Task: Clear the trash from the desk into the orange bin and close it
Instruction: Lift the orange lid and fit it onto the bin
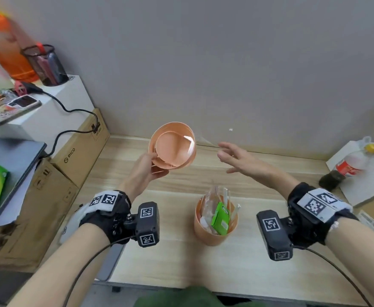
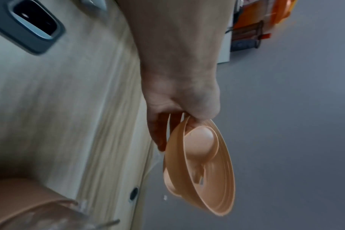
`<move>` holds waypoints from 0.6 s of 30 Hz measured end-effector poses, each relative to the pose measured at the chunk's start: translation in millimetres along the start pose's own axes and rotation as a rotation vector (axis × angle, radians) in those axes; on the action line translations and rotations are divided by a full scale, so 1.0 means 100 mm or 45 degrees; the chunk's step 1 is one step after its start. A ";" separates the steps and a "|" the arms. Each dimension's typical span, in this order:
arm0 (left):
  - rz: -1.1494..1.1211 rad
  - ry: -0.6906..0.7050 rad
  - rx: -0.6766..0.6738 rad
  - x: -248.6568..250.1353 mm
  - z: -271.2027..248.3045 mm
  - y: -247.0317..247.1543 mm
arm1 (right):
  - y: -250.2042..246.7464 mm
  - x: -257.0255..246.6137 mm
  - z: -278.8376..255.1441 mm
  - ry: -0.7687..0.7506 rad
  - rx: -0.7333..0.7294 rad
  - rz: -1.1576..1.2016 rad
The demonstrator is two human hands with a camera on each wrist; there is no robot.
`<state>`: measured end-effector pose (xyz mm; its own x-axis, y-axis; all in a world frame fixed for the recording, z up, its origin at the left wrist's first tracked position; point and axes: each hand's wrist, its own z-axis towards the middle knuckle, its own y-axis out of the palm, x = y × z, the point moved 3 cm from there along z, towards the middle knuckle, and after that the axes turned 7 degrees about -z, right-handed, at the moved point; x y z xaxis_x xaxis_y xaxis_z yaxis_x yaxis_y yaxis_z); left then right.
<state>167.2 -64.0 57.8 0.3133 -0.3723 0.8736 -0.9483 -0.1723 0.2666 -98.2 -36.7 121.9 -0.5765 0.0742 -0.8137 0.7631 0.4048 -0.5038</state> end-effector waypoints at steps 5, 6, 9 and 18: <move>0.064 0.071 -0.414 0.28 -0.35 0.58 | 0.04 -0.31 0.00 -0.090 -0.107 0.093; 0.063 0.100 -0.460 0.28 -0.39 0.65 | 0.05 -0.32 -0.03 -0.102 -0.122 0.138; 0.139 0.240 -0.403 0.24 -0.40 0.72 | 0.03 -0.29 -0.16 -0.130 -0.152 0.245; 0.468 0.592 -0.496 0.18 -0.61 1.13 | -0.07 0.16 -0.46 0.123 -0.191 0.846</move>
<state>62.3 -34.9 128.9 -0.0026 0.0991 0.9951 -0.9650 0.2606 -0.0285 -126.1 3.3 125.2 -0.0289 0.4287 -0.9030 0.9190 0.3667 0.1447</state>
